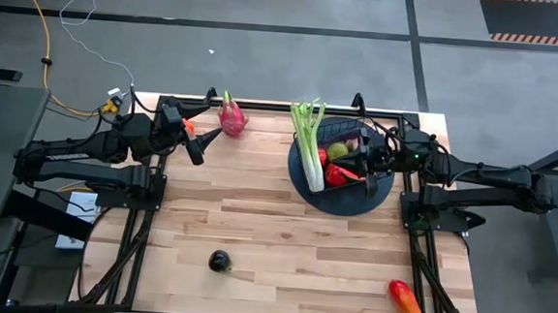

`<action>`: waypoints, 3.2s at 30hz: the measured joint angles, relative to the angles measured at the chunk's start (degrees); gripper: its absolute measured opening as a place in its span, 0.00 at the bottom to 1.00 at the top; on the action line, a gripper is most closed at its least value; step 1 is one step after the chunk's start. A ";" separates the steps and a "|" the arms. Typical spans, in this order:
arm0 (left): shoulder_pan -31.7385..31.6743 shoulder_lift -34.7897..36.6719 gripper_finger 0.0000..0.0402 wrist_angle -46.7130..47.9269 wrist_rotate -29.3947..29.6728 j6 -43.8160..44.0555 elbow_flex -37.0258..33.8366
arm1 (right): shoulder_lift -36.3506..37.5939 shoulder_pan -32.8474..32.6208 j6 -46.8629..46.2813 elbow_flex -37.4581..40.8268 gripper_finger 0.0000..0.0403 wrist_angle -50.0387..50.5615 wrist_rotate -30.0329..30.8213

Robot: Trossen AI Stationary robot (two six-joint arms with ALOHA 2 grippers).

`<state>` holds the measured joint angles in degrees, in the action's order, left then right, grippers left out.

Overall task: Build produce basket
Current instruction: Put the pumpkin into the wire basket

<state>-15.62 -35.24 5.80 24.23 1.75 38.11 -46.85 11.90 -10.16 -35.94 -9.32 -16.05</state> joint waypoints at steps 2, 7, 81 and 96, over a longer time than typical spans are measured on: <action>0.00 0.00 0.91 0.20 0.00 0.05 0.00 | 0.00 0.00 -0.20 0.00 0.00 0.00 0.00; 0.01 0.00 0.99 0.87 -0.90 -0.51 0.00 | 0.00 0.00 -0.32 0.00 0.00 0.00 0.03; -31.64 -39.83 0.99 55.67 3.72 27.80 18.02 | -0.02 0.00 1.19 0.07 0.00 0.22 0.81; -32.80 -43.17 0.99 43.19 6.81 60.15 4.15 | -0.02 0.02 3.32 0.07 0.00 0.50 0.58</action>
<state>-48.41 -78.41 48.99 31.04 61.90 42.26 -46.87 11.92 -6.84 -35.88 -8.82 -15.47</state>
